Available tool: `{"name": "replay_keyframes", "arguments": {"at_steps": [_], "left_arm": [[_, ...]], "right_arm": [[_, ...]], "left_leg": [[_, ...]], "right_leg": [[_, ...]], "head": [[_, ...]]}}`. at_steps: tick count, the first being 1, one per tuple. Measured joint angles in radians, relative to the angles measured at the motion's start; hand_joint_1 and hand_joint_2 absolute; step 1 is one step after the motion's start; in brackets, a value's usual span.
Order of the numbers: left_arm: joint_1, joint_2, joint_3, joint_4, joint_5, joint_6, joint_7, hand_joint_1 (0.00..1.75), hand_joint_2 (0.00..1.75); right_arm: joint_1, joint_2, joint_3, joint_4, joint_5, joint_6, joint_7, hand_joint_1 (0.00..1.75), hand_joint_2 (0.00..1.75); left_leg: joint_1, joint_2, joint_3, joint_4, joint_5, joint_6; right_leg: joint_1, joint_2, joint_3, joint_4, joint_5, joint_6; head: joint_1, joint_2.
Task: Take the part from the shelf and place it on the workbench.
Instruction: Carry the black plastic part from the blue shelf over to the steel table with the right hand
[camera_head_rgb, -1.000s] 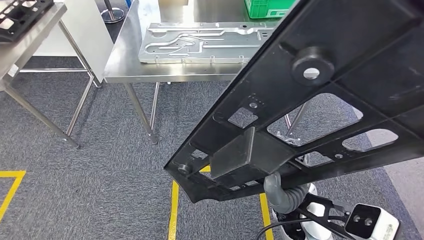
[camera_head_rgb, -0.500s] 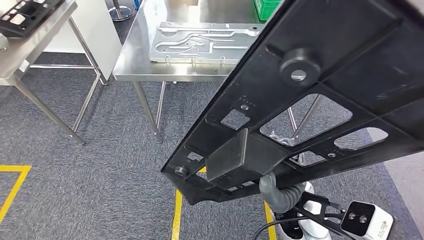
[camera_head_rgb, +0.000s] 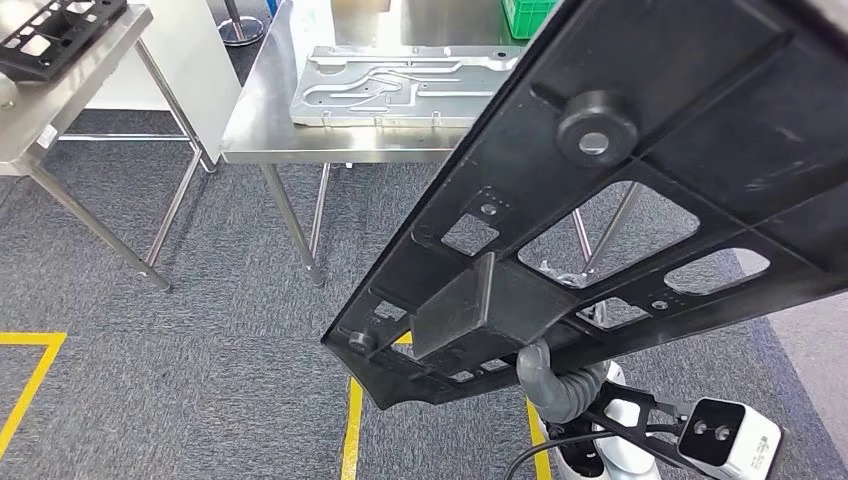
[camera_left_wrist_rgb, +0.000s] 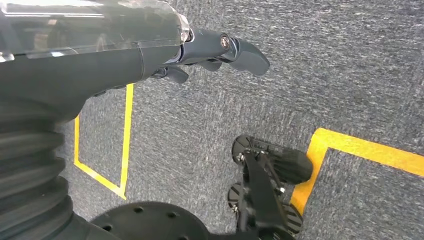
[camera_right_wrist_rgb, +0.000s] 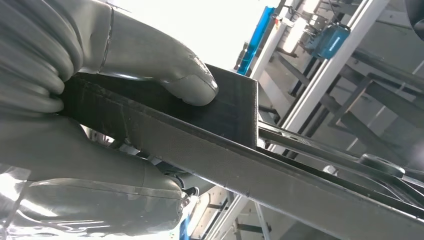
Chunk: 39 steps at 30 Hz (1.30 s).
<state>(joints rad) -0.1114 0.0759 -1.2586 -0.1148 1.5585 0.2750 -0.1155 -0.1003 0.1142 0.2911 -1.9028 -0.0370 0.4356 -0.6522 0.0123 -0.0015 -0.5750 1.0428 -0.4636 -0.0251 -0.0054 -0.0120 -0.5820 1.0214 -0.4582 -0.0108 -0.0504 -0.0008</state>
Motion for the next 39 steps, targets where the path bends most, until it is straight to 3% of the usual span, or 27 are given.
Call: {"name": "replay_keyframes", "arguments": {"at_steps": [3,5,7,9,10,11,12,14,16,19,21,24,25,26,27,29,31,34,36,37,39], "left_arm": [[-0.001,0.0,-0.001,0.0,0.0,0.003,0.003,0.0,1.75],[-0.001,0.0,-0.004,0.0,0.0,0.003,0.004,0.0,1.75],[-0.003,0.0,-0.006,0.0,0.0,0.003,0.004,0.0,1.75],[-0.003,0.0,-0.008,0.0,0.0,0.003,0.005,0.0,1.75],[-0.003,0.0,-0.009,0.0,0.0,0.004,0.006,0.0,1.75],[-0.002,0.0,-0.01,0.0,0.0,0.004,0.006,0.0,1.75],[-0.002,0.0,-0.011,0.0,0.001,0.004,0.006,0.0,1.75],[-0.003,0.0,-0.013,0.0,0.001,0.004,0.007,0.0,1.75],[-0.004,0.0,-0.015,0.0,0.001,0.004,0.007,0.0,1.75],[-0.004,0.0,-0.017,0.0,0.001,0.004,0.008,0.0,1.75],[-0.005,-0.001,-0.018,0.0,0.001,0.004,0.008,0.0,1.75],[-0.005,-0.001,-0.018,0.0,0.001,0.003,0.008,0.0,1.75],[-0.004,-0.001,-0.018,0.0,0.001,0.003,0.008,0.0,1.75],[-0.003,-0.001,-0.018,0.0,0.001,0.003,0.008,0.0,1.75],[-0.003,-0.001,-0.018,0.0,0.001,0.003,0.008,0.0,1.75],[-0.004,0.0,-0.019,0.0,0.001,0.005,0.007,0.0,1.75],[-0.007,0.0,-0.021,0.0,0.001,0.008,0.007,0.0,1.75],[-0.006,0.0,-0.023,0.0,0.0,0.008,0.006,0.0,1.75],[-0.006,0.0,-0.023,0.0,0.0,0.008,0.006,0.0,1.75],[-0.006,0.0,-0.024,0.0,0.0,0.007,0.006,0.0,1.75],[-0.007,0.0,-0.024,0.0,0.0,0.005,0.006,0.0,1.75]], "right_arm": [[-0.001,0.0,0.0,0.0,0.0,0.0,0.001,1.75,1.75],[-0.002,0.0,0.0,0.0,0.0,0.001,0.001,1.75,1.75],[-0.002,0.0,0.0,0.0,0.0,0.0,0.001,1.75,1.75],[0.001,0.0,0.0,0.001,0.0,0.0,0.001,1.75,1.75],[0.003,-0.001,0.0,0.002,0.0,0.0,0.001,1.75,1.75],[0.004,-0.001,0.0,0.002,0.001,0.0,0.001,1.75,1.75],[0.004,-0.002,0.0,0.003,0.001,0.0,0.001,1.75,1.75],[0.004,-0.002,0.0,0.003,0.001,0.0,0.0,1.75,1.75],[0.004,-0.002,0.0,0.003,0.001,0.001,-0.001,1.75,1.75],[0.003,-0.002,0.0,0.003,0.002,0.003,-0.001,1.75,1.75],[0.003,-0.002,0.0,0.003,0.002,0.007,-0.001,1.75,1.75],[0.003,-0.002,0.0,0.003,0.002,0.01,-0.001,1.75,1.75],[0.003,-0.002,0.0,0.003,0.002,0.011,-0.001,1.75,1.75],[0.003,-0.002,0.0,0.003,0.002,0.012,-0.001,1.75,1.75],[0.003,-0.002,0.0,0.003,0.003,0.013,-0.001,1.75,1.75],[0.003,-0.002,0.0,0.003,0.003,0.014,-0.001,1.75,1.75],[0.002,-0.002,0.0,0.003,0.003,0.015,-0.001,1.75,1.75],[0.002,-0.002,0.0,0.002,0.003,0.015,-0.001,1.75,1.75],[0.001,-0.002,0.0,0.002,0.003,0.015,-0.001,1.75,1.75],[0.0,-0.002,0.0,0.002,0.003,0.015,-0.001,1.75,1.75],[0.002,-0.002,0.0,0.002,0.003,0.015,-0.001,1.75,1.75]], "left_leg": [[-0.005,-0.002,0.01,-0.027,0.004,0.019],[-0.001,-0.001,0.011,-0.036,0.014,0.032],[0.001,0.0,0.009,-0.042,0.022,0.042],[0.0,0.0,0.002,-0.042,0.024,0.046],[0.0,-0.001,-0.001,-0.04,0.024,0.046],[-0.001,-0.001,-0.003,-0.038,0.024,0.046],[0.0,-0.002,-0.004,-0.036,0.024,0.045],[-0.002,-0.004,-0.005,-0.03,0.022,0.04],[-0.004,-0.005,-0.008,-0.025,0.02,0.029],[-0.003,-0.005,-0.01,-0.025,0.021,0.01],[-0.001,-0.004,-0.025,0.012,-0.007,0.0],[0.0,-0.004,-0.105,0.19,-0.099,-0.009],[0.0,-0.004,-0.129,0.243,-0.115,-0.011],[0.001,-0.004,-0.137,0.26,-0.111,-0.011],[0.001,-0.004,-0.125,0.237,-0.088,-0.011],[0.0,-0.002,-0.059,0.103,-0.02,-0.005],[-0.004,-0.001,-0.008,-0.002,0.007,0.005],[-0.007,-0.003,0.0,-0.026,0.007,0.022],[-0.003,-0.003,0.006,-0.035,0.012,0.034],[-0.001,-0.003,0.008,-0.039,0.014,0.039],[-0.001,-0.002,0.009,-0.04,0.012,0.046]], "right_leg": [[0.002,-0.001,-0.003,0.0,0.003,0.016],[0.001,0.002,-0.009,0.015,-0.011,0.026],[-0.002,0.006,-0.046,0.099,-0.067,0.033],[-0.004,0.008,-0.106,0.227,-0.129,0.038],[-0.006,0.008,-0.123,0.266,-0.138,0.04],[-0.008,0.008,-0.122,0.267,-0.128,0.04],[-0.009,0.008,-0.1,0.228,-0.101,0.039],[-0.01,0.008,-0.028,0.095,-0.042,0.035],[-0.005,0.009,0.011,0.014,-0.022,0.027],[-0.003,0.01,0.01,0.002,-0.017,0.01],[-0.007,0.009,0.012,-0.006,-0.011,-0.002],[-0.007,0.006,0.01,-0.008,-0.008,-0.01],[-0.006,0.006,0.009,-0.007,-0.008,-0.01],[-0.005,0.006,0.008,-0.005,-0.008,-0.01],[-0.005,0.006,0.008,-0.004,-0.009,-0.01],[-0.005,0.007,0.01,0.0,-0.013,-0.007],[-0.002,0.007,0.008,0.004,-0.016,0.001],[0.0,0.006,0.006,0.002,-0.016,0.017],[0.0,0.008,-0.002,0.025,-0.033,0.028],[-0.001,0.009,-0.019,0.063,-0.055,0.032],[-0.003,0.01,-0.085,0.191,-0.114,0.037]], "head": [[0.0,0.0],[0.001,0.0],[0.003,0.0],[0.003,0.0],[0.003,0.0],[0.003,0.0],[0.004,0.0],[0.003,0.0],[0.003,0.0],[0.003,0.0],[0.003,0.0],[0.002,0.0],[0.002,0.0],[0.002,0.0],[0.002,0.0],[0.002,0.0],[0.002,0.0],[0.003,0.0],[0.004,0.0],[0.004,0.0],[0.005,0.0]]}}
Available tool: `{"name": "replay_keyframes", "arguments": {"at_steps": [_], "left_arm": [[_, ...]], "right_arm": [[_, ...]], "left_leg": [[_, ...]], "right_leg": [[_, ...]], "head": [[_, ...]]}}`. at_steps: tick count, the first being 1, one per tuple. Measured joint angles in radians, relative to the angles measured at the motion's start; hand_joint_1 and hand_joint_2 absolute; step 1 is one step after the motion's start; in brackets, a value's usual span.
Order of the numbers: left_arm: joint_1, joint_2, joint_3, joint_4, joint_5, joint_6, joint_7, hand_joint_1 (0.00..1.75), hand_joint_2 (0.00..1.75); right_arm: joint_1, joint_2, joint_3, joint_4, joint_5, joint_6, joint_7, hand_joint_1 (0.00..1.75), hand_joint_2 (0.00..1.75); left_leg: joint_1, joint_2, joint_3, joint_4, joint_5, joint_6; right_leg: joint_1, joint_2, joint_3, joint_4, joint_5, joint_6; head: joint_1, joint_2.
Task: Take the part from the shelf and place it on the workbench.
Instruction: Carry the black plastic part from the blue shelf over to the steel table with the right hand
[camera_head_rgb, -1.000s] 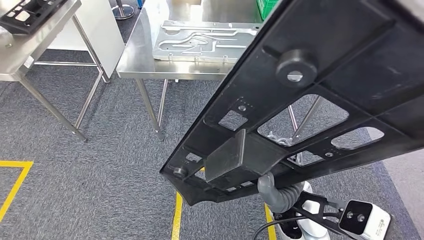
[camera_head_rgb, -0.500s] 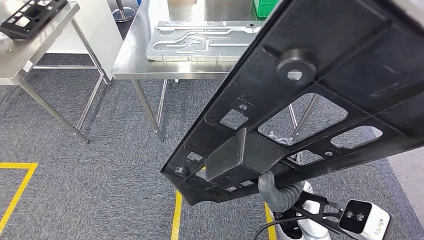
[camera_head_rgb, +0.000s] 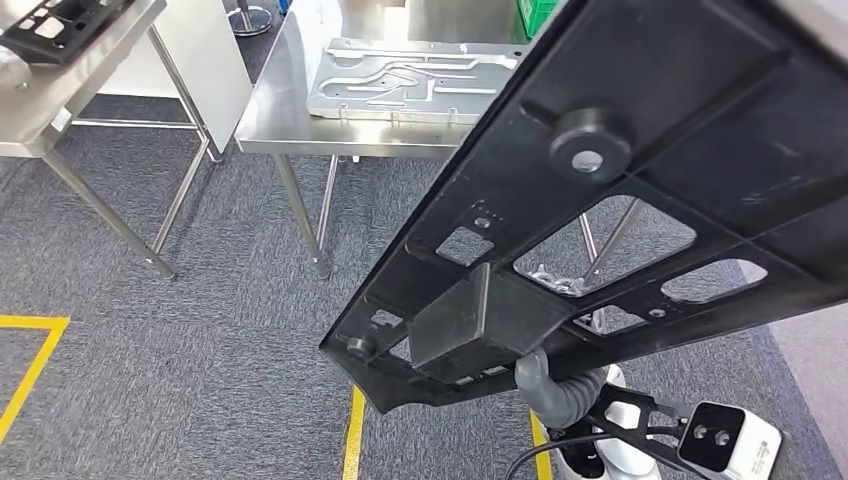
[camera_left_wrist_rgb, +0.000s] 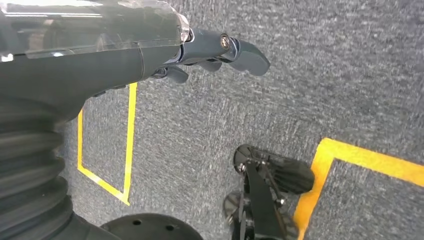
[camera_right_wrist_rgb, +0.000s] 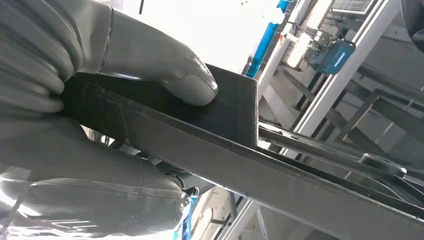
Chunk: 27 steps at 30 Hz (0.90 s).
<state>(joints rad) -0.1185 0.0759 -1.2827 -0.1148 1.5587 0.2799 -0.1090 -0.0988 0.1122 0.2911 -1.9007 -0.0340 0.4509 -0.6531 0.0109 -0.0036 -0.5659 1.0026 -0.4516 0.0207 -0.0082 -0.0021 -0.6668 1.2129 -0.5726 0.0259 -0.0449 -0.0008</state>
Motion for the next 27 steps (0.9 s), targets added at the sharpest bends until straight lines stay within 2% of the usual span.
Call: {"name": "replay_keyframes", "arguments": {"at_steps": [1,2,3,4,5,7,9,11,12,13,14,16,17,18,19,20,21,22,23,24,26,27], "left_arm": [[0.0,0.0,0.0,0.0,0.0,0.0,0.0,0.0,1.75],[0.001,0.0,0.0,0.0,0.0,-0.001,0.001,0.0,1.75],[0.002,0.0,-0.001,0.0,0.0,-0.001,0.001,0.0,1.75],[0.003,0.0,-0.001,0.0,-0.001,-0.001,0.001,0.0,1.75],[0.003,0.0,-0.001,0.0,-0.001,-0.002,0.001,0.0,1.75],[0.002,-0.001,-0.001,0.0,-0.001,-0.002,0.001,0.0,1.75],[0.002,-0.001,-0.001,0.0,-0.001,-0.002,0.002,0.0,1.75],[0.001,-0.001,-0.002,0.0,-0.001,-0.002,0.003,0.0,1.75],[-0.001,-0.002,-0.003,0.0,-0.001,-0.003,0.004,0.0,1.75],[-0.002,-0.002,-0.004,0.0,-0.001,-0.003,0.004,0.0,1.75],[-0.002,-0.003,-0.005,0.0,-0.001,-0.003,0.005,0.0,1.75],[0.0,-0.003,-0.008,0.0,-0.001,-0.003,0.007,0.0,1.75],[0.002,-0.003,-0.009,0.0,-0.001,-0.003,0.008,0.0,1.75],[0.004,-0.003,-0.01,0.0,-0.001,-0.003,0.009,0.0,1.75],[0.005,-0.003,-0.011,0.0,-0.001,-0.003,0.01,0.0,1.75],[0.006,-0.003,-0.012,0.0,-0.001,-0.003,0.01,0.0,1.75],[0.006,-0.003,-0.013,0.0,-0.001,-0.003,0.011,0.0,1.75],[0.006,-0.002,-0.015,0.0,-0.001,-0.003,0.011,0.0,1.75],[0.005,-0.002,-0.016,0.001,-0.001,-0.003,0.011,0.0,1.75],[0.005,-0.001,-0.017,0.001,-0.001,-0.003,0.011,0.0,1.75],[0.006,-0.001,-0.017,0.001,-0.002,-0.003,0.012,0.0,1.75],[0.006,-0.001,-0.018,0.001,-0.002,-0.003,0.012,0.0,1.75]], "right_arm": [[0.001,0.0,0.0,0.0,0.0,0.0,0.0,1.75,1.75],[0.003,-0.001,0.0,0.0,0.0,0.0,0.0,1.75,1.75],[0.003,-0.001,0.0,0.0,0.0,0.0,0.0,1.75,1.75],[0.003,-0.001,0.0,0.0,0.0,0.001,0.0,1.75,1.75],[0.003,-0.001,0.0,0.0,0.0,0.001,0.0,1.75,1.75],[0.002,-0.001,0.0,0.0,0.0,0.001,0.0,1.75,1.75],[0.002,-0.001,0.0,0.0,0.0,0.001,0.0,1.75,1.75],[0.002,-0.001,0.0,-0.001,0.001,0.001,0.0,1.75,1.75],[0.001,-0.001,0.0,-0.002,0.001,0.002,0.0,1.75,1.75],[0.0,-0.001,0.0,-0.003,0.002,0.002,0.0,1.75,1.75],[0.0,-0.001,0.0,-0.004,0.002,0.002,0.0,1.75,1.75],[0.001,-0.001,0.0,-0.005,0.002,0.002,0.0,1.75,1.75],[0.001,-0.001,0.0,-0.005,0.002,0.002,0.0,1.75,1.75],[0.002,-0.001,0.0,-0.005,0.002,0.002,0.0,1.75,1.75],[0.002,-0.001,0.0,-0.005,0.002,0.002,0.0,1.75,1.75],[0.002,-0.001,0.0,-0.005,0.002,0.002,0.0,1.75,1.75],[0.002,-0.001,0.0,-0.005,0.002,0.002,0.0,1.75,1.75],[0.001,-0.001,0.0,-0.005,0.002,0.003,0.0,1.75,1.75],[0.001,-0.001,0.0,-0.005,0.002,0.003,0.0,1.75,1.75],[0.001,-0.001,0.0,-0.005,0.002,0.003,0.0,1.75,1.75],[0.0,-0.001,0.0,-0.006,0.002,0.003,0.0,1.75,1.75],[-0.001,-0.001,0.0,-0.007,0.002,0.003,0.0,1.75,1.75]], "left_leg": [[0.0,0.0,0.0,0.0,-0.002,0.001],[-0.001,-0.001,0.002,0.001,-0.004,0.002],[-0.001,-0.002,0.005,0.001,-0.007,0.001],[-0.001,-0.003,0.009,0.002,-0.01,-0.001],[-0.001,-0.004,0.014,0.003,-0.014,-0.004],[-0.004,-0.005,0.02,0.005,-0.024,-0.013],[-0.006,-0.005,0.022,0.004,-0.031,-0.026],[-0.003,-0.004,0.027,0.007,-0.038,-0.038],[-0.002,-0.003,0.022,0.025,-0.048,-0.044],[-0.001,-0.002,0.005,0.063,-0.067,-0.048],[0.001,-0.002,-0.026,0.122,-0.092,-0.052],[0.001,-0.001,-0.108,0.258,-0.137,-0.056],[0.001,-0.001,-0.138,0.297,-0.137,-0.057],[0.001,-0.001,-0.15,0.296,-0.114,-0.057],[0.001,-0.001,-0.141,0.253,-0.071,-0.054],[0.001,-0.001,-0.117,0.182,-0.02,-0.049],[-0.002,-0.001,-0.091,0.116,0.016,-0.043],[-0.005,0.0,-0.069,0.064,0.037,-0.037],[-0.009,0.0,-0.057,0.036,0.041,-0.031],[-0.012,0.0,-0.052,0.027,0.033,-0.026],[-0.009,-0.001,-0.039,0.013,0.027,-0.015],[-0.007,-0.002,-0.029,0.007,0.024,-0.009]], "right_leg": [[-0.001,0.0,-0.033,0.058,-0.017,0.002],[-0.003,0.0,-0.052,0.087,-0.016,0.003],[-0.004,0.0,-0.05,0.074,0.006,0.003],[-0.005,0.0,-0.029,0.024,0.043,0.001],[-0.006,0.0,0.003,-0.047,0.08,-0.002],[-0.002,0.0,0.057,-0.16,0.118,-0.01],[0.003,0.001,0.07,-0.186,0.113,-0.019],[0.001,0.003,0.076,-0.192,0.111,-0.03],[-0.001,0.003,0.083,-0.196,0.109,-0.037],[-0.003,0.002,0.09,-0.199,0.107,-0.043],[-0.003,0.001,0.097,-0.201,0.103,-0.048],[-0.002,0.0,0.108,-0.201,0.092,-0.052],[-0.001,0.001,0.115,-0.2,0.085,-0.052],[-0.001,0.002,0.124,-0.2,0.078,-0.051],[-0.001,0.002,0.136,-0.2,0.069,-0.05],[-0.001,0.003,0.148,-0.2,0.059,-0.048],[0.001,0.002,0.159,-0.201,0.05,-0.044],[0.002,0.003,0.165,-0.201,0.042,-0.039],[0.002,0.003,0.169,-0.202,0.036,-0.034],[0.003,0.003,0.172,-0.202,0.036,-0.028],[0.002,0.003,0.176,-0.193,0.038,-0.018],[0.002,0.003,0.171,-0.172,0.037,-0.013]], "head": [[0.0,0.0],[0.0,0.0],[0.0,0.0],[0.0,0.0],[0.0,0.0],[0.0,0.0],[0.0,0.0],[0.0,0.0],[-0.001,0.0],[-0.001,0.0],[-0.001,0.0],[-0.001,0.0],[-0.001,0.0],[-0.002,0.0],[-0.001,0.0],[-0.001,0.0],[-0.001,0.0],[-0.001,0.0],[-0.001,0.0],[-0.001,0.0],[0.0,0.0],[0.0,0.0]]}}
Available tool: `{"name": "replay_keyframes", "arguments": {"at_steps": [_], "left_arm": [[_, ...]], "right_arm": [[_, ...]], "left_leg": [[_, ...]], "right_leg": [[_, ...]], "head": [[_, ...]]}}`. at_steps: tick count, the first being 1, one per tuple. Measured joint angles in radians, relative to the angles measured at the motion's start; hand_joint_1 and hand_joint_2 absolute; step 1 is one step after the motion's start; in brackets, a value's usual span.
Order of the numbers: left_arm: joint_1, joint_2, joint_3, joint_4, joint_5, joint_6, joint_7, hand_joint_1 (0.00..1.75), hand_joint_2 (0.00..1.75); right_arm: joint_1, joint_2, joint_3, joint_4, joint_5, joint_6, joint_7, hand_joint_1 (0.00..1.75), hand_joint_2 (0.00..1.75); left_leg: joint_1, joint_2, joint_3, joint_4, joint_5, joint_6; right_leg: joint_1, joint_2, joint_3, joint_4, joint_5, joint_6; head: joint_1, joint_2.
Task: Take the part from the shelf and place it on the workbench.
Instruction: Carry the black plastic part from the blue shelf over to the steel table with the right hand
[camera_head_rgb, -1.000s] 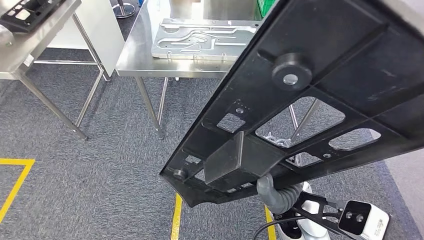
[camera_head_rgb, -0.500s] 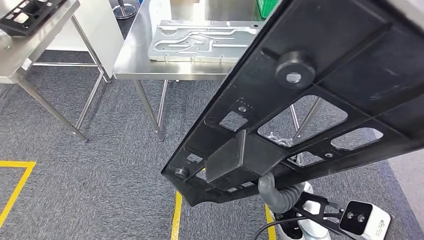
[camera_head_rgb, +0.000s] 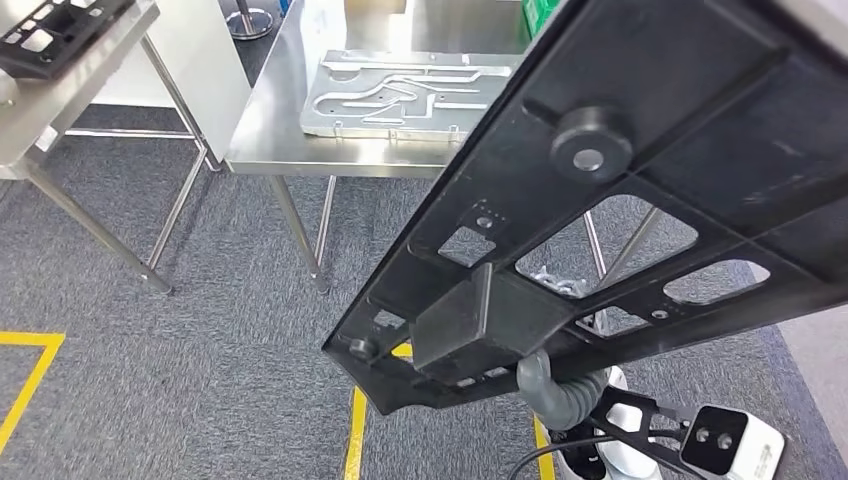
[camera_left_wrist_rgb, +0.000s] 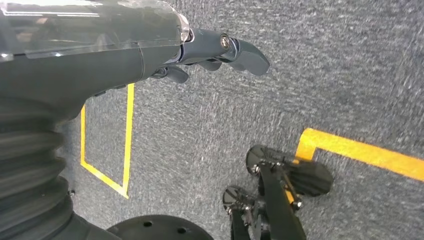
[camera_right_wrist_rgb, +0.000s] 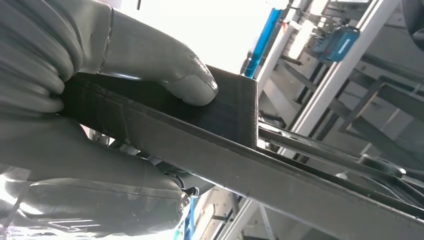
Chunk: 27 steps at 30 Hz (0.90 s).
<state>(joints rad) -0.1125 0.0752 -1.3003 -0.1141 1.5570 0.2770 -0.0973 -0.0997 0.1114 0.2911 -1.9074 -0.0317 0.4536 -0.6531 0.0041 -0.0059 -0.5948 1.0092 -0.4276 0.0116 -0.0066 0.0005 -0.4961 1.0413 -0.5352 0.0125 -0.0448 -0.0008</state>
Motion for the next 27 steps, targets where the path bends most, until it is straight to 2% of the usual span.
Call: {"name": "replay_keyframes", "arguments": {"at_steps": [1,2,4,5,6,7,9,11,14,15,16,17,19,20,21,22,23,25,26,27], "left_arm": [[0.0,0.0,0.0,0.0,0.0,0.0,0.0,0.0,1.75],[-0.001,0.0,0.0,0.0,0.0,0.0,0.0,0.0,1.75],[-0.001,0.0,-0.001,0.0,0.0,0.0,0.0,0.0,1.75],[0.0,0.0,-0.001,0.0,0.0,0.0,0.0,0.0,1.75],[0.001,0.0,-0.002,0.0,0.0,-0.001,0.0,0.0,1.75],[0.002,0.0,-0.002,0.0,0.0,-0.001,0.0,0.0,1.75],[0.002,-0.001,-0.003,0.0,0.0,-0.002,0.0,0.0,1.75],[0.0,-0.001,-0.005,0.0,-0.001,-0.002,0.001,0.0,1.75],[-0.001,-0.001,-0.007,0.0,-0.001,-0.002,0.002,0.0,1.75],[-0.002,-0.001,-0.008,0.0,-0.001,-0.002,0.001,0.0,1.75],[-0.003,-0.002,-0.008,0.0,-0.001,-0.003,0.001,0.0,1.75],[-0.005,-0.002,-0.008,0.0,-0.001,-0.003,0.001,0.0,1.75],[-0.005,-0.003,-0.008,0.0,-0.001,-0.005,0.001,0.0,1.75],[-0.004,-0.003,-0.008,0.0,-0.002,-0.006,0.0,0.0,1.75],[-0.002,-0.003,-0.008,0.0,-0.002,-0.008,0.0,0.0,1.75],[-0.001,-0.003,-0.008,0.0,-0.002,-0.009,0.0,0.0,1.75],[0.0,-0.002,-0.008,0.0,-0.002,-0.01,-0.001,0.0,1.75],[0.001,-0.001,-0.008,0.0,-0.002,-0.011,-0.001,0.0,1.75],[0.002,0.0,-0.009,0.0,-0.003,-0.011,-0.001,0.0,1.75],[0.002,0.0,-0.009,0.0,-0.003,-0.011,-0.001,0.0,1.75]], "right_arm": [[-0.001,0.0,0.0,-0.001,0.0,0.0,0.0,1.75,1.75],[-0.002,0.0,0.0,-0.001,0.0,0.0,0.0,1.75,1.75],[-0.002,0.0,0.0,-0.001,0.0,0.0,0.0,1.75,1.75],[-0.001,0.0,0.0,0.0,0.0,0.0,0.0,1.75,1.75],[0.0,0.0,0.0,0.0,0.0,0.0,0.0,1.75,1.75],[0.0,0.0,0.0,0.0,0.0,0.0,0.0,1.75,1.75],[0.0,0.0,0.0,0.0,0.0,0.0,0.0,1.75,1.75],[0.0,0.0,0.0,0.001,0.0,0.0,0.0,1.75,1.75],[-0.001,0.0,0.0,0.0,0.0,0.0,0.0,1.75,1.75],[-0.002,0.0,0.0,0.0,0.0,0.0,0.0,1.75,1.75],[-0.004,0.0,0.0,-0.001,0.0,0.0,0.0,1.75,1.75],[-0.005,0.0,0.0,-0.001,0.0,0.0,0.0,1.75,1.75],[-0.006,0.0,0.0,-0.001,0.0,0.0,0.001,1.75,1.75],[-0.006,0.0,0.0,-0.001,0.0,0.0,0.001,1.75,1.75],[-0.006,0.0,0.0,-0.001,0.0,0.0,0.002,1.75,1.75],[-0.006,0.0,0.0,-0.001,0.0,0.0,0.003,1.75,1.75],[-0.006,0.0,0.0,-0.001,0.0,0.0,0.003,1.75,1.75],[-0.006,0.0,0.0,0.0,0.0,0.0,0.003,1.75,1.75],[-0.006,0.0,0.0,0.0,0.0,0.0,0.003,1.75,1.75],[-0.007,0.0,0.0,0.001,0.001,0.0,0.003,1.75,1.75]], "left_leg": [[0.002,-0.001,0.011,-0.005,-0.004,0.005],[0.003,-0.001,0.02,-0.008,-0.008,0.01],[0.003,-0.001,0.034,-0.009,-0.021,0.014],[0.003,-0.002,0.042,-0.009,-0.029,0.014],[0.003,-0.002,0.052,-0.009,-0.037,0.013],[0.003,-0.003,0.065,-0.009,-0.047,0.011],[0.004,-0.005,0.092,-0.008,-0.068,0.005],[0.002,-0.007,0.103,-0.008,-0.084,-0.007],[0.001,-0.005,0.111,0.001,-0.093,-0.026],[0.002,-0.003,0.109,0.019,-0.094,-0.03],[0.002,-0.002,0.093,0.052,-0.1,-0.034],[0.004,-0.001,0.064,0.105,-0.112,-0.038],[0.006,0.0,-0.02,0.23,-0.16,-0.044],[0.006,0.0,-0.057,0.273,-0.183,-0.045],[0.006,0.0,-0.081,0.287,-0.19,-0.046],[0.006,0.0,-0.089,0.267,-0.174,-0.045],[0.006,0.0,-0.083,0.217,-0.133,-0.043],[0.003,0.002,-0.057,0.089,-0.027,-0.032],[0.0,0.002,-0.047,0.046,0.006,-0.026],[-0.003,0.003,-0.043,0.025,0.023,-0.021]], "right_leg": [[-0.001,0.0,-0.017,0.036,-0.009,0.004],[-0.003,0.0,-0.049,0.089,-0.026,0.008],[-0.005,0.0,-0.134,0.208,-0.074,0.015],[-0.007,0.0,-0.171,0.244,-0.087,0.018],[-0.007,0.0,-0.192,0.248,-0.081,0.02],[-0.008,0.0,-0.195,0.219,-0.054,0.02],[-0.007,0.0,-0.168,0.095,0.049,0.014],[-0.001,-0.001,-0.148,0.01,0.106,0.001],[0.001,0.001,-0.139,-0.006,0.108,-0.023],[-0.001,0.002,-0.129,-0.01,0.104,-0.03],[-0.002,0.001,-0.118,-0.014,0.1,-0.037],[-0.003,0.0,-0.107,-0.017,0.095,-0.042],[-0.002,0.0,-0.092,-0.018,0.082,-0.047],[-0.001,0.001,-0.084,-0.018,0.074,-0.047],[-0.001,0.003,-0.074,-0.017,0.066,-0.047],[0.0,0.004,-0.062,-0.017,0.057,-0.046],[0.0,0.005,-0.048,-0.017,0.048,-0.045],[0.003,0.005,-0.025,-0.017,0.029,-0.041],[0.004,0.006,-0.019,-0.016,0.021,-0.037],[0.005,0.007,-0.016,-0.016,0.013,-0.031]], "head": [[0.001,0.0],[0.001,0.0],[0.001,0.0],[0.001,0.0],[0.001,0.0],[0.001,0.0],[0.002,0.0],[0.001,0.0],[0.001,0.0],[0.001,0.0],[0.001,0.0],[0.0,0.0],[-0.001,0.0],[-0.001,0.0],[-0.001,0.0],[-0.001,0.0],[-0.001,0.0],[0.0,0.0],[0.0,0.0],[0.0,0.0]]}}
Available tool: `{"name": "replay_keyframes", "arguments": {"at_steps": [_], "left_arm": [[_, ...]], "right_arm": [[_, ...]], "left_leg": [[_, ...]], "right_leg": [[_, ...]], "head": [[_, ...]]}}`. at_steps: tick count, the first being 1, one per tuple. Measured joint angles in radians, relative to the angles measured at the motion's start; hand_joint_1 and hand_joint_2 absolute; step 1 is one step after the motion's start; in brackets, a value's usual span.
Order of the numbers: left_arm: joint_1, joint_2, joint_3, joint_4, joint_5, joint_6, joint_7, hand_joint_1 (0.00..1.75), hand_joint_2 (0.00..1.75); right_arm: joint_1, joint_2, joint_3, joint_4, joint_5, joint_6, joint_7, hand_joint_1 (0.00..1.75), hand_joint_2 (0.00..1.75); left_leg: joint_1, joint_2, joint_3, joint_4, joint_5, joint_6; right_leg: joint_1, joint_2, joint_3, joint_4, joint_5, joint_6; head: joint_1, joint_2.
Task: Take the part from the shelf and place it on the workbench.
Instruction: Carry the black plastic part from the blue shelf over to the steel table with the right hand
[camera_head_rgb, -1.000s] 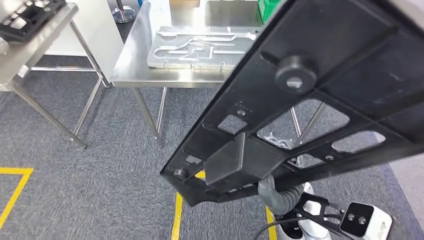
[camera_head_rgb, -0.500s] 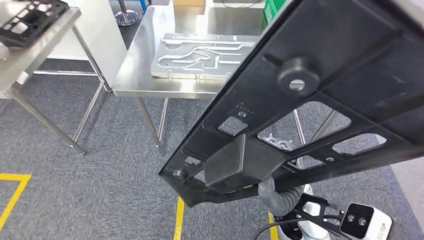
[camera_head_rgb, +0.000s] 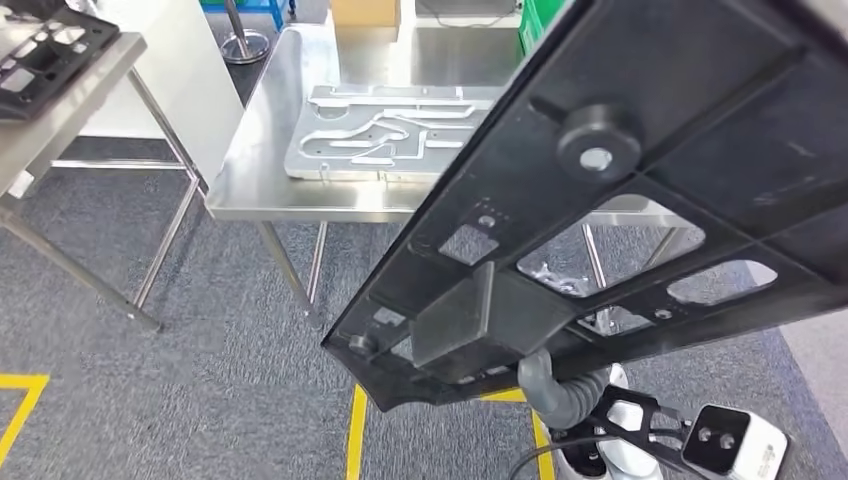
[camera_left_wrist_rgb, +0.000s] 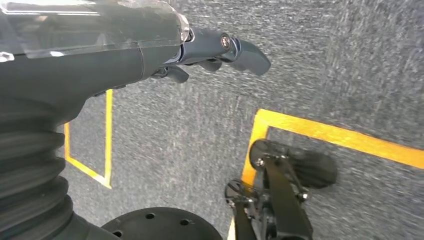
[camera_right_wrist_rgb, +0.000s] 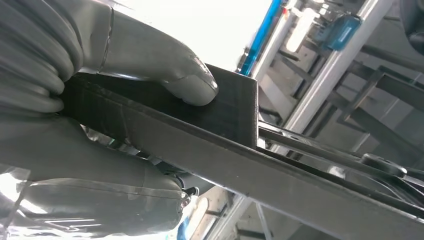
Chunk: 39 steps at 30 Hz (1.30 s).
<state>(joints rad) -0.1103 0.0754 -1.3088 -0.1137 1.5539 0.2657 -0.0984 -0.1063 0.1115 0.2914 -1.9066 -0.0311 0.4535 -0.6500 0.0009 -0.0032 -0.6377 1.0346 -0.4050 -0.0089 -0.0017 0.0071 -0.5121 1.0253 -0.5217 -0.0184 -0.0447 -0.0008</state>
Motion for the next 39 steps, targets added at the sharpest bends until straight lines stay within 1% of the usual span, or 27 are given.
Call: {"name": "replay_keyframes", "arguments": {"at_steps": [3,4,5,6,7,8,10,12,14,15,16,18,19,21,23,25,26,27,28,29,30,31,32,33,35,37,39], "left_arm": [[-0.001,0.001,0.0,0.0,-0.001,0.0,0.0,0.0,1.75],[-0.002,0.001,0.0,0.0,-0.001,0.0,0.0,0.0,1.75],[-0.003,0.001,0.0,0.0,-0.001,0.0,-0.001,0.0,1.75],[-0.005,0.001,0.0,0.0,0.0,0.0,-0.001,0.0,1.75],[-0.006,0.001,0.0,0.0,0.0,0.0,-0.001,0.0,1.75],[-0.006,0.001,0.0,0.0,0.0,0.0,-0.001,0.0,1.75],[-0.006,0.001,0.0,0.0,0.001,0.0,-0.001,0.0,1.75],[-0.006,0.0,0.0,0.0,0.001,0.0,-0.001,0.0,1.75],[-0.006,0.0,0.0,0.0,0.001,0.0,-0.001,0.0,1.75],[-0.006,0.0,0.0,0.0,0.001,0.0,-0.001,0.0,1.75],[-0.006,0.0,0.0,0.0,0.001,0.0,-0.001,0.0,1.75],[-0.005,0.0,-0.002,0.0,0.002,0.0,-0.001,0.0,1.75],[-0.006,0.0,-0.004,0.0,0.002,-0.001,-0.001,0.0,1.75],[-0.008,0.001,-0.007,0.0,0.002,-0.002,-0.001,0.0,1.75],[-0.009,0.001,-0.008,0.0,0.002,-0.003,-0.001,0.0,1.75],[-0.008,0.001,-0.009,0.0,0.002,-0.003,-0.001,0.0,1.75],[-0.006,0.001,-0.009,0.0,0.002,-0.003,0.0,0.0,1.75],[-0.005,0.001,-0.01,0.0,0.002,-0.003,0.0,0.0,1.75],[-0.005,0.001,-0.011,0.0,0.002,-0.003,0.0,0.0,1.75],[-0.005,0.001,-0.012,0.0,0.002,-0.003,0.0,0.0,1.75],[-0.005,0.002,-0.013,0.0,0.002,-0.003,0.0,0.0,1.75],[-0.005,0.003,-0.014,0.0,0.002,-0.003,0.0,0.0,1.75],[-0.006,0.004,-0.015,0.0,0.002,-0.002,0.0,0.0,1.75],[-0.006,0.005,-0.015,0.0,0.002,-0.002,0.001,0.0,1.75],[-0.008,0.005,-0.016,0.0,0.002,-0.001,0.002,0.0,1.75],[-0.009,0.005,-0.017,0.0,0.002,0.0,0.003,0.0,1.75],[-0.008,0.004,-0.018,0.0,0.003,0.0,0.004,0.0,1.75]], "right_arm": [[-0.002,0.0,0.0,-0.001,0.001,0.0,0.001,1.75,1.75],[-0.004,0.0,0.0,-0.001,0.001,0.0,0.001,1.75,1.75],[-0.006,0.0,0.0,-0.002,0.0,0.0,0.001,1.75,1.75],[-0.007,0.0,0.0,-0.002,0.0,0.0,0.001,1.75,1.75],[-0.008,0.0,0.0,-0.001,0.0,0.0,0.001,1.75,1.75],[-0.008,0.0,0.0,-0.001,0.0,0.0,0.001,1.75,1.75],[-0.007,0.0,0.0,0.001,0.0,0.0,0.001,1.75,1.75],[-0.007,0.0,0.0,0.001,0.0,0.0,0.002,1.75,1.75],[-0.007,0.0,0.0,0.001,0.0,0.0,0.002,1.75,1.75],[-0.008,0.0,0.0,0.001,0.0,0.0,0.002,1.75,1.75],[-0.009,0.0,0.0,0.001,0.0,0.0,0.002,1.75,1.75],[-0.012,0.0,0.0,0.002,0.0,-0.001,0.002,1.75,1.75],[-0.014,0.0,0.001,0.003,0.0,-0.002,0.002,1.75,1.75],[-0.016,0.0,0.001,0.003,-0.001,-0.003,0.001,1.75,1.75],[-0.017,0.0,0.003,0.004,-0.001,-0.003,0.001,1.75,1.75],[-0.017,0.0,0.004,0.006,-0.001,-0.003,0.001,1.75,1.75],[-0.016,0.0,0.004,0.008,-0.001,-0.003,0.001,1.75,1.75],[-0.016,0.0,0.005,0.009,-0.001,-0.003,0.001,1.75,1.75],[-0.016,0.0,0.005,0.009,-0.001,-0.003,0.001,1.75,1.75],[-0.016,0.0,0.005,0.01,-0.001,-0.003,0.001,1.75,1.75],[-0.016,0.0,0.005,0.01,-0.001,-0.003,0.001,1.75,1.75],[-0.017,0.0,0.005,0.01,-0.001,-0.004,0.001,1.75,1.75],[-0.017,0.0,0.006,0.01,-0.001,-0.005,0.001,1.75,1.75],[-0.017,0.0,0.006,0.01,-0.002,-0.006,0.001,1.75,1.75],[-0.017,-0.001,0.006,0.009,-0.002,-0.007,0.0,1.75,1.75],[-0.019,-0.001,0.007,0.009,-0.002,-0.009,0.0,1.75,1.75],[-0.02,-0.001,0.007,0.008,-0.002,-0.012,0.0,1.75,1.75]], "left_leg": [[0.001,-0.002,0.011,-0.013,0.002,0.014],[0.004,-0.002,0.017,-0.019,0.003,0.019],[0.007,-0.001,0.024,-0.025,0.003,0.023],[0.007,0.001,0.029,-0.028,0.0,0.027],[0.007,0.002,0.032,-0.028,-0.004,0.029],[0.007,0.003,0.035,-0.027,-0.009,0.03],[0.007,0.006,0.042,-0.026,-0.018,0.03],[0.007,0.007,0.046,-0.026,-0.022,0.029],[0.007,0.007,0.047,-0.025,-0.022,0.029],[0.008,0.008,0.05,-0.024,-0.025,0.028],[0.008,0.01,0.056,-0.022,-0.03,0.026],[0.004,0.024,0.071,-0.019,-0.048,0.012],[0.001,0.033,0.077,-0.018,-0.056,0.003],[0.002,0.035,0.077,-0.001,-0.076,-0.013],[0.005,0.021,0.039,0.086,-0.128,-0.022],[0.006,0.013,-0.028,0.222,-0.185,-0.026],[0.007,0.012,-0.051,0.264,-0.192,-0.026],[0.006,0.012,-0.057,0.268,-0.179,-0.025],[0.007,0.009,-0.043,0.231,-0.148,-0.022],[0.006,0.0,-0.013,0.163,-0.107,-0.017],[0.006,-0.019,0.019,0.091,-0.075,-0.011],[0.006,-0.036,0.045,0.031,-0.055,-0.006],[0.005,-0.048,0.061,-0.005,-0.047,-0.001],[0.003,-0.053,0.067,-0.017,-0.051,0.003],[0.003,-0.038,0.072,-0.027,-0.047,0.011],[0.007,-0.02,0.082,-0.041,-0.04,0.023],[0.007,-0.001,0.087,-0.047,-0.04,0.031]], "right_leg": [[0.002,0.0,0.006,0.001,-0.018,0.018],[0.002,-0.001,0.0,0.019,-0.031,0.023],[0.001,-0.001,-0.018,0.058,-0.051,0.027],[-0.002,-0.002,-0.049,0.116,-0.077,0.031],[-0.004,-0.002,-0.091,0.184,-0.103,0.034],[-0.006,-0.002,-0.132,0.242,-0.117,0.037],[-0.01,-0.003,-0.178,0.286,-0.101,0.041],[-0.012,-0.003,-0.183,0.274,-0.076,0.042],[-0.013,-0.003,-0.182,0.269,-0.072,0.042],[-0.013,-0.005,-0.173,0.244,-0.052,0.042],[-0.013,-0.014,-0.153,0.187,-0.014,0.04],[-0.007,-0.031,-0.111,0.065,0.054,0.028],[-0.005,-0.034,-0.098,0.025,0.071,0.019],[-0.006,-0.023,-0.092,0.011,0.071,0.004],[-0.01,-0.011,-0.088,0.007,0.072,-0.005],[-0.009,0.003,-0.087,0.007,0.071,-0.008],[-0.008,0.011,-0.086,0.007,0.071,-0.008],[-0.008,0.02,-0.085,0.007,0.071,-0.008],[-0.007,0.029,-0.083,0.007,0.071,-0.008],[-0.007,0.038,-0.081,0.007,0.07,-0.007],[-0.007,0.046,-0.079,0.007,0.069,-0.005],[-0.006,0.055,-0.079,0.008,0.068,-0.002],[-0.007,0.062,-0.081,0.009,0.068,0.002],[-0.009,0.069,-0.083,0.008,0.069,0.009],[-0.011,0.079,-0.084,0.006,0.07,0.022],[-0.008,0.055,-0.099,0.041,0.049,0.032],[-0.007,0.018,-0.153,0.149,-0.006,0.038]], "head": [[0.0,0.0],[0.001,0.0],[0.002,0.0],[0.003,0.0],[0.004,0.0],[0.004,0.0],[0.004,0.0],[0.004,0.0],[0.004,0.0],[0.004,0.0],[0.004,0.0],[0.004,0.0],[0.004,0.0],[0.004,0.0],[0.003,0.0],[0.003,0.0],[0.003,0.0],[0.003,0.0],[0.003,0.0],[0.003,0.0],[0.003,0.0],[0.003,0.0],[0.004,0.0],[0.004,0.0],[0.003,0.0],[0.008,0.0],[0.013,0.0]]}}
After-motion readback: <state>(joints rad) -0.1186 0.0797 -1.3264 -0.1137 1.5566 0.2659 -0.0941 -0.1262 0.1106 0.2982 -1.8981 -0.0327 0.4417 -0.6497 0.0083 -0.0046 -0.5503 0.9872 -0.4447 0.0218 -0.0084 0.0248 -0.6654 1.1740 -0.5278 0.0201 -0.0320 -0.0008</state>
